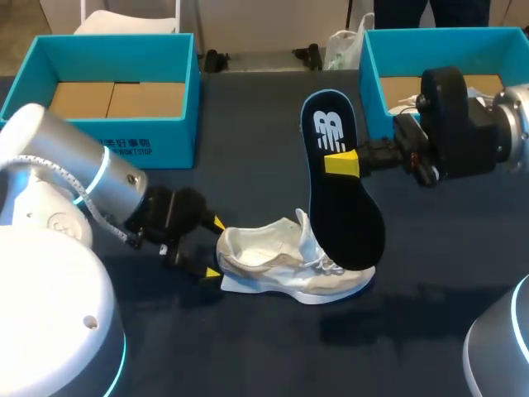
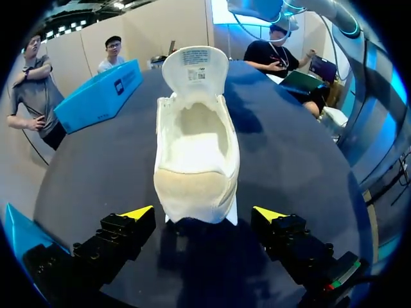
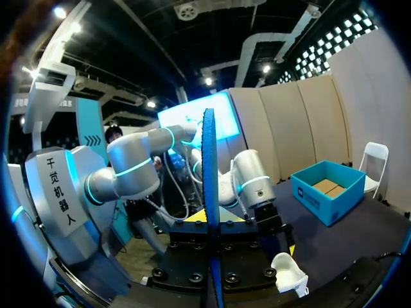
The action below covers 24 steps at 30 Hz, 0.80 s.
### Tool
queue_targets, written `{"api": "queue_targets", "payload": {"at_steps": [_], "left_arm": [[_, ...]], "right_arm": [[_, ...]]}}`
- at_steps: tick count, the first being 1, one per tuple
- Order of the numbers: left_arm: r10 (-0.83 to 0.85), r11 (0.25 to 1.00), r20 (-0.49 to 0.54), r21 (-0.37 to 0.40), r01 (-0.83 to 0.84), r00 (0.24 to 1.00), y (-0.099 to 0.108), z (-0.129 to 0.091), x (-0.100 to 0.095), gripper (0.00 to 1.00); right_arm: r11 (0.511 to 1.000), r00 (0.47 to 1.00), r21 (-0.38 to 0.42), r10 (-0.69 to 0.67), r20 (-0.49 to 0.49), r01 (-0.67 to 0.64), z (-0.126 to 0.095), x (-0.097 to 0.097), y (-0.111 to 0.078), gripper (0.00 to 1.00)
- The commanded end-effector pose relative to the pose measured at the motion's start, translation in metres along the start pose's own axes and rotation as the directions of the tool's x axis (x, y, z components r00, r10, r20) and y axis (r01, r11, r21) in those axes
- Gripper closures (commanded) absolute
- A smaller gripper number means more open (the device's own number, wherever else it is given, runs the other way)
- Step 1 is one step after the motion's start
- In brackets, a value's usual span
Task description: Take the shoe out of the shoebox, open the shoe tongue, remove and reinsert the insole, then place the shoe into the shoebox
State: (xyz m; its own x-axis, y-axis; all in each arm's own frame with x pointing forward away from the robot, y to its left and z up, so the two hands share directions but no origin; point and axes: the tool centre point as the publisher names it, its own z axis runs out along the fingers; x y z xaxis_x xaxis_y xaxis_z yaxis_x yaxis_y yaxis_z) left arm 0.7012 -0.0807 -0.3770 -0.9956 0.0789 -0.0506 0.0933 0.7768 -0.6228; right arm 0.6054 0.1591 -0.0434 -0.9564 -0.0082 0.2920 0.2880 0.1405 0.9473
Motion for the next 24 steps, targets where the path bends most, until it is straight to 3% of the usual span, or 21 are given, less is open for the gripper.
{"api": "queue_targets", "payload": {"at_steps": [1,2,4,5,6,8,9,10,12,13,19,24], "left_arm": [[-0.001,1.0,0.0,-0.018,0.001,1.0,-0.001,0.001,0.0,0.0],[-0.001,0.996,-0.003,-0.085,0.0,1.0,-0.005,-0.002,-0.002,0.0],[0.009,0.994,0.0,-0.109,-0.009,1.0,-0.008,-0.006,-0.002,0.0],[-0.003,0.983,-0.001,-0.183,0.002,1.0,-0.013,-0.007,-0.004,0.0],[0.009,0.983,-0.009,-0.183,-0.011,1.0,-0.014,-0.01,-0.003,0.0],[-0.003,0.962,-0.003,-0.272,0.002,1.0,-0.018,-0.013,-0.004,0.0],[0.011,0.964,-0.014,-0.264,-0.014,1.0,-0.018,-0.016,-0.003,0.0],[-0.001,0.94,-0.007,-0.342,-0.002,1.0,-0.02,-0.019,-0.002,0.0],[-0.02,0.935,-0.034,-0.355,0.007,0.999,-0.022,-0.021,-0.003,0.0],[-0.037,0.913,-0.028,-0.408,0.022,0.999,-0.022,-0.022,-0.005,0.0],[-0.036,0.861,-0.008,-0.508,0.027,0.999,-0.025,-0.026,-0.009,0.0],[-0.006,0.827,0.007,-0.563,0.009,1.0,-0.029,-0.026,-0.012,0.0]], "right_arm": [[1.0,1.0,0.001,0.001,0.001,-0.001,0.001,0.0,0.0,1.0],[1.0,1.0,0.001,0.001,0.001,-0.001,0.001,0.0,0.0,1.0],[1.0,1.0,0.001,0.001,0.001,-0.001,0.001,0.0,0.0,1.0],[1.0,1.0,0.001,0.001,0.001,-0.001,0.001,0.0,0.0,1.0],[1.0,1.0,0.001,0.001,0.001,-0.001,0.001,0.0,0.0,1.0],[1.0,1.0,0.001,0.001,0.001,-0.001,0.001,0.0,0.0,1.0],[1.0,1.0,0.001,0.001,0.001,-0.001,0.001,0.0,0.0,1.0],[1.0,1.0,0.001,0.001,0.001,-0.001,0.001,0.0,0.0,1.0],[1.0,1.0,0.001,0.001,0.001,-0.001,0.001,0.0,0.0,1.0],[1.0,1.0,0.001,0.001,0.001,-0.001,0.001,0.0,0.0,1.0],[1.0,1.0,0.001,0.001,0.001,-0.001,0.001,0.0,0.0,1.0],[1.0,1.0,0.001,0.001,0.001,-0.001,0.001,0.0,0.0,1.0]]}}
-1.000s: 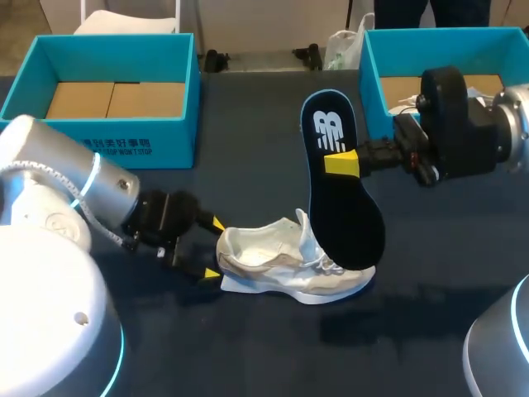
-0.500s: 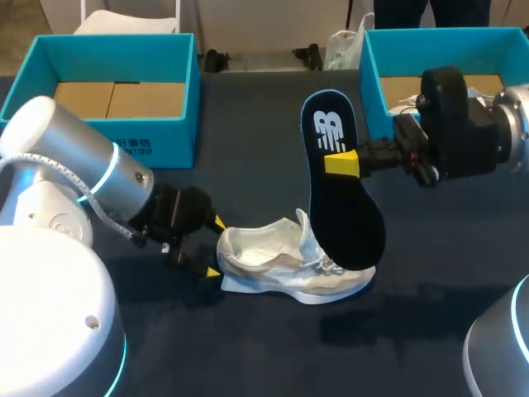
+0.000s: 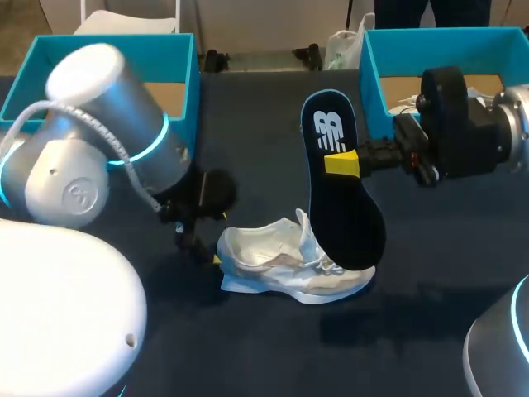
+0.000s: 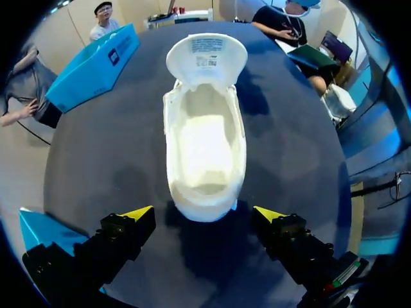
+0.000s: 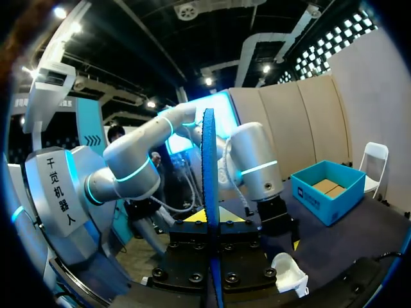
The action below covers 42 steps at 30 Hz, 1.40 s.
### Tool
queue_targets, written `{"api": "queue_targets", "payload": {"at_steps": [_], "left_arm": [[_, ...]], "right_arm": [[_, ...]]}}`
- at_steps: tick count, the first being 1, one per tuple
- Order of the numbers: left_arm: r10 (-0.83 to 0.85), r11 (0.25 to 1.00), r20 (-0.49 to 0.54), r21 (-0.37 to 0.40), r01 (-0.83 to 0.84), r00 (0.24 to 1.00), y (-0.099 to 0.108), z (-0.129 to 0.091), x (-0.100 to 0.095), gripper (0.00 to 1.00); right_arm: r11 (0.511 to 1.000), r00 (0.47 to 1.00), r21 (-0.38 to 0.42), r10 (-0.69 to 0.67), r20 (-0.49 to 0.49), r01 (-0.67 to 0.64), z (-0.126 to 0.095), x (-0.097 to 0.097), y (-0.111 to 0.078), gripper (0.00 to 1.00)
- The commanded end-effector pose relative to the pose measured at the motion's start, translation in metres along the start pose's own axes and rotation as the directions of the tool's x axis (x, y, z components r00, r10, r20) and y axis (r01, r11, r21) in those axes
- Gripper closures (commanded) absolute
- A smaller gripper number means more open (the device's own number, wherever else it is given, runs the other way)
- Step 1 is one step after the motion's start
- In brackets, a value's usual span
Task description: Take the shoe out of the shoebox, open the shoe tongue, remove and reinsert the insole, then place the shoe into the shoebox
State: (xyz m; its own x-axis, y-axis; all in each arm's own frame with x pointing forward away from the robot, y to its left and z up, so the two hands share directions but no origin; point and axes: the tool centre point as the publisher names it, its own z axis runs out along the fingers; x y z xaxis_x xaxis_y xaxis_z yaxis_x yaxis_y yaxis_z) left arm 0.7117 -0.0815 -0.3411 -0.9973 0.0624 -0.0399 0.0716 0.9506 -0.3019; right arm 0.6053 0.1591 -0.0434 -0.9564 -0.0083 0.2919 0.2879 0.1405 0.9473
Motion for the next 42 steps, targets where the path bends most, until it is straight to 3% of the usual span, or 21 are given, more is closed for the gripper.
{"api": "queue_targets", "payload": {"at_steps": [1,9,18,28,32,42], "left_arm": [[0.015,0.972,0.011,-0.235,-0.012,1.0,-0.009,-0.001,0.001,0.0],[0.055,0.965,-0.004,-0.256,-0.055,0.998,-0.025,-0.012,0.005,0.0],[0.07,0.964,0.011,-0.257,-0.065,0.998,-0.049,-0.013,-0.008,0.0],[0.065,0.968,0.013,-0.242,-0.06,0.998,-0.081,0.027,-0.035,0.0],[0.062,0.97,0.011,-0.236,-0.058,0.998,-0.083,0.04,-0.037,0.02],[0.03,0.974,0.003,-0.225,-0.028,1.0,-0.075,0.061,-0.041,0.16]], "right_arm": [[1.0,1.0,0.001,0.001,0.001,-0.001,0.001,0.0,0.0,1.0],[1.0,1.0,0.001,0.001,0.001,-0.001,0.001,0.0,0.0,1.0],[1.0,1.0,0.001,0.001,0.001,-0.001,0.001,0.0,0.0,1.0],[1.0,1.0,0.001,0.001,0.001,-0.001,0.001,0.0,0.0,1.0],[1.0,1.0,0.001,0.001,0.001,-0.001,0.001,0.0,0.0,1.0],[1.0,1.0,0.001,0.001,0.001,-0.001,0.001,0.0,0.0,1.0]]}}
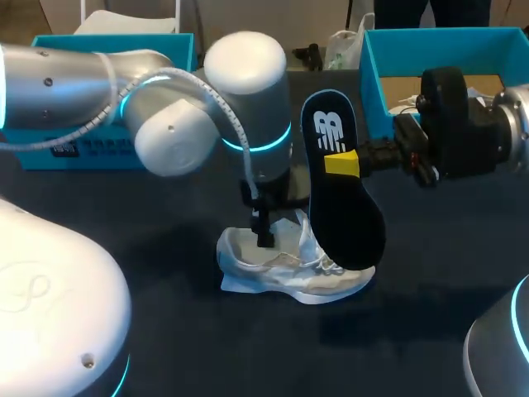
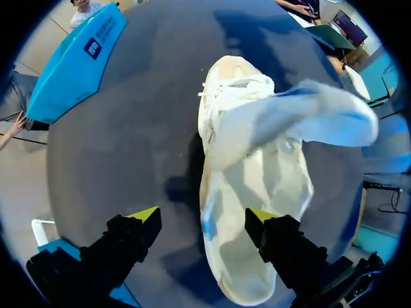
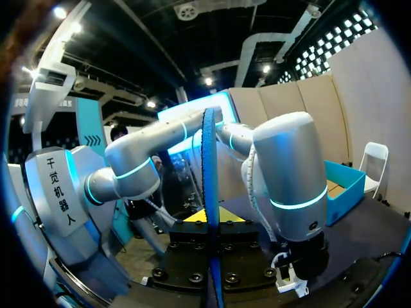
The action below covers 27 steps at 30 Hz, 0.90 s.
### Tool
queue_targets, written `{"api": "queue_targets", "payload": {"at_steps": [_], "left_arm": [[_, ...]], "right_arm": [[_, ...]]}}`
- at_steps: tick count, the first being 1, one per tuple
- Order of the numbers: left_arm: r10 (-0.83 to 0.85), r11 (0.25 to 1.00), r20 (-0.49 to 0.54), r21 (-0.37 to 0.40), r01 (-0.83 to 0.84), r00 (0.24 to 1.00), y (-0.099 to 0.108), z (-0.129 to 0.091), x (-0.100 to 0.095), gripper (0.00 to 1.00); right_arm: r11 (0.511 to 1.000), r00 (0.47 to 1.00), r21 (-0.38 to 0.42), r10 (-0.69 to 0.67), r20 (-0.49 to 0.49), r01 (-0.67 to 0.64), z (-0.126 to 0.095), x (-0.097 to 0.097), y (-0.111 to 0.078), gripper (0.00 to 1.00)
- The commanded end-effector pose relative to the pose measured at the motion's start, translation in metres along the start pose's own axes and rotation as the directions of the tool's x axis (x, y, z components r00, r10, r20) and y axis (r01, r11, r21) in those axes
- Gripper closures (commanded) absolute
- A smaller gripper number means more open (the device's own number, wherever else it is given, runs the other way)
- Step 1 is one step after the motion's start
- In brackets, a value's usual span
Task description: Take the shoe out of the shoebox, open the shoe tongue, remove and reinsert the insole, then place the shoe into the shoebox
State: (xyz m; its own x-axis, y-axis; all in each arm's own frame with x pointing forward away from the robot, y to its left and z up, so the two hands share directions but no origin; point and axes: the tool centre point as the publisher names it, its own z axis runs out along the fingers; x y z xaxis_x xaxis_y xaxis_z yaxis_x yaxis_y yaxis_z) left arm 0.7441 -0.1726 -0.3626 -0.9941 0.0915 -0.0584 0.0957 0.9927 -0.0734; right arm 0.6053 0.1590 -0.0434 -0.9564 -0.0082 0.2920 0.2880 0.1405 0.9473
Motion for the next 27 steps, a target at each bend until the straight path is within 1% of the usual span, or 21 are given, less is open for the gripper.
{"api": "queue_targets", "payload": {"at_steps": [1,2,3,4,5,6,10,11,15,16,17,18,19,20,27], "left_arm": [[-0.007,1.0,-0.015,0.014,0.008,1.0,0.0,0.015,-0.004,0.17],[-0.011,1.0,-0.017,0.017,0.012,1.0,0.001,0.016,-0.005,0.19],[-0.017,1.0,-0.018,0.019,0.017,1.0,0.001,0.017,-0.005,0.24],[-0.021,0.999,-0.025,0.028,0.021,0.999,0.001,0.018,-0.005,0.32],[-0.025,0.999,-0.027,0.03,0.025,0.999,0.001,0.019,-0.006,0.35],[-0.028,0.999,-0.032,0.034,0.029,0.999,0.002,0.02,-0.006,0.36],[-0.025,0.999,-0.051,0.041,0.027,0.998,0.002,0.026,-0.005,0.33],[-0.024,0.999,-0.054,0.04,0.026,0.998,0.002,0.027,-0.005,0.33],[-0.018,0.999,-0.068,0.049,0.021,0.998,0.001,0.03,-0.004,0.44],[-0.018,0.999,-0.069,0.049,0.021,0.997,0.0,0.03,-0.004,0.51],[-0.015,0.999,-0.068,0.051,0.018,0.998,0.0,0.03,-0.004,0.61],[-0.014,0.998,-0.069,0.053,0.018,0.998,0.0,0.03,-0.004,0.73],[-0.013,0.998,-0.069,0.054,0.017,0.998,0.0,0.03,-0.003,0.87],[-0.01,0.998,-0.068,0.054,0.014,0.998,0.0,0.03,-0.003,1.0],[0.028,0.998,-0.072,0.064,-0.023,0.997,-0.002,0.026,-0.001,1.0]], "right_arm": [[1.0,1.0,0.001,0.001,0.001,-0.001,0.002,0.0,0.0,1.0],[1.0,1.0,0.001,0.001,0.001,-0.001,0.002,0.0,0.0,1.0],[1.0,1.0,0.001,0.001,0.001,-0.001,0.002,0.0,0.0,1.0],[1.0,1.0,0.001,0.001,0.001,-0.001,0.002,0.0,0.0,1.0],[1.0,1.0,0.001,0.001,0.001,-0.001,0.002,0.0,0.0,1.0],[1.0,1.0,0.001,0.001,0.001,-0.001,0.002,0.0,0.0,1.0],[1.0,1.0,0.001,0.001,0.001,-0.001,0.002,0.0,0.0,1.0],[1.0,1.0,0.001,0.001,0.001,-0.001,0.002,0.0,0.0,1.0],[1.0,1.0,0.001,0.001,0.001,-0.001,0.002,0.0,0.0,1.0],[1.0,1.0,0.001,0.001,0.001,-0.001,0.002,0.0,0.0,1.0],[1.0,1.0,0.001,0.001,0.001,-0.001,0.002,0.0,0.0,1.0],[1.0,1.0,0.001,0.001,0.001,-0.001,0.002,0.0,0.0,1.0],[1.0,1.0,0.001,0.001,0.001,-0.001,0.002,0.0,0.0,1.0],[1.0,1.0,0.001,0.001,0.001,-0.001,0.002,0.0,0.0,1.0],[1.0,1.0,0.001,0.001,0.001,-0.001,0.002,0.0,0.0,1.0]]}}
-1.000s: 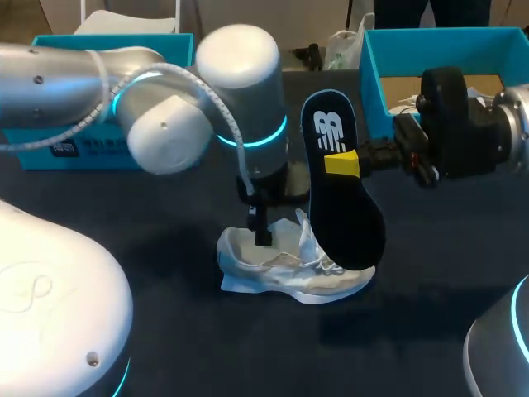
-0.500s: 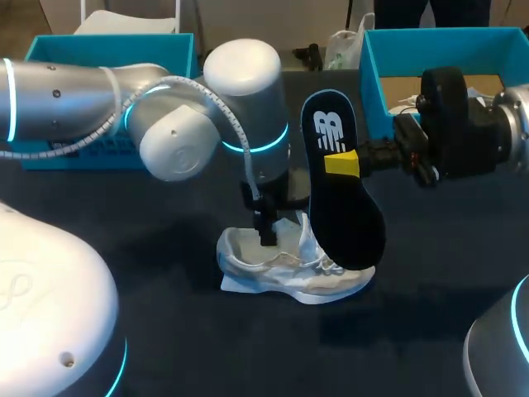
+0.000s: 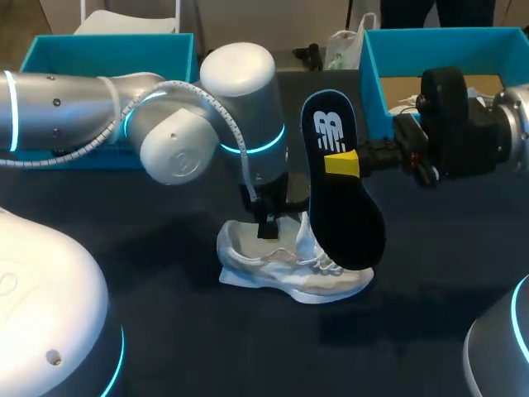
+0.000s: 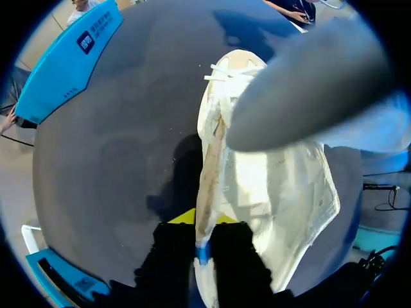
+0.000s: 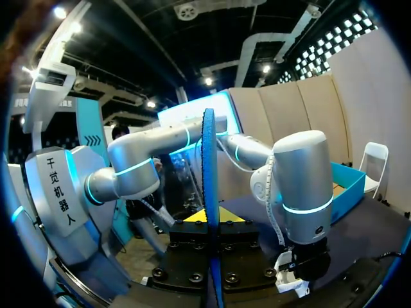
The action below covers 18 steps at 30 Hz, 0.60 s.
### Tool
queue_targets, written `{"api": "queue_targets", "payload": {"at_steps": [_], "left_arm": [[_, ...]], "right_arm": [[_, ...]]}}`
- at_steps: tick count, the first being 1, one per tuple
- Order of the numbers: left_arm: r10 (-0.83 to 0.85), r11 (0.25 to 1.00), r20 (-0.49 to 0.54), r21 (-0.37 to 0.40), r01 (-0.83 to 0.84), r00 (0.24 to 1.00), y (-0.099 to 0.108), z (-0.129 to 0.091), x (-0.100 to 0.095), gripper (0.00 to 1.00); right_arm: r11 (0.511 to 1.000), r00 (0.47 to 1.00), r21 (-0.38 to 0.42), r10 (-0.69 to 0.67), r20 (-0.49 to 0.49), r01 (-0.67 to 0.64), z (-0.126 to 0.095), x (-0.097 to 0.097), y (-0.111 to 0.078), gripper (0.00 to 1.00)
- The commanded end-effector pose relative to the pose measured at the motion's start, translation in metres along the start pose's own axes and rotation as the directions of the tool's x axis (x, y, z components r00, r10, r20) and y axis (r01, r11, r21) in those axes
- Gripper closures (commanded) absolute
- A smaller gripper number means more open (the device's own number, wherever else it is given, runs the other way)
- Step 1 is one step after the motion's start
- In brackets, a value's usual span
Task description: Take the shoe out of the shoebox, open the shoe tongue, remove and reinsert the insole, then place the shoe into the shoebox
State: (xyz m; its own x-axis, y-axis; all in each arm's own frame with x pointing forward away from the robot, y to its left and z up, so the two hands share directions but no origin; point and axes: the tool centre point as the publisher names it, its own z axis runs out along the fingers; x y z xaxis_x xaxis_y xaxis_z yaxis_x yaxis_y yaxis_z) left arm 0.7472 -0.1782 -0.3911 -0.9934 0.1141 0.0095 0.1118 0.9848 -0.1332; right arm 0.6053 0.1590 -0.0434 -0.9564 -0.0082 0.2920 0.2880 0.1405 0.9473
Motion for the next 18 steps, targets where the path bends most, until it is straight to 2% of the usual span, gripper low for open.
{"api": "queue_targets", "payload": {"at_steps": [1,5,10,14,18], "left_arm": [[0.016,1.0,-0.003,0.005,-0.016,1.0,0.0,-0.005,0.003,1.0],[0.076,0.997,-0.02,0.031,-0.075,0.997,0.001,-0.016,0.006,1.0],[0.236,0.969,-0.029,0.075,-0.234,0.971,0.0,-0.043,0.012,1.0],[0.375,0.924,-0.019,0.088,-0.372,0.927,-0.002,-0.061,0.016,1.0],[0.532,0.844,-0.007,0.08,-0.53,0.846,-0.006,-0.076,0.019,1.0]], "right_arm": [[1.0,1.0,0.001,0.001,0.001,-0.001,0.002,0.0,0.0,1.0],[1.0,1.0,0.001,0.001,0.001,-0.001,0.002,0.0,0.0,1.0],[1.0,1.0,0.001,0.001,0.001,-0.001,0.002,0.0,0.0,1.0],[1.0,1.0,0.001,0.001,0.001,-0.001,0.002,0.0,0.0,1.0],[1.0,1.0,0.001,0.001,0.001,-0.001,0.002,0.0,0.0,1.0]]}}
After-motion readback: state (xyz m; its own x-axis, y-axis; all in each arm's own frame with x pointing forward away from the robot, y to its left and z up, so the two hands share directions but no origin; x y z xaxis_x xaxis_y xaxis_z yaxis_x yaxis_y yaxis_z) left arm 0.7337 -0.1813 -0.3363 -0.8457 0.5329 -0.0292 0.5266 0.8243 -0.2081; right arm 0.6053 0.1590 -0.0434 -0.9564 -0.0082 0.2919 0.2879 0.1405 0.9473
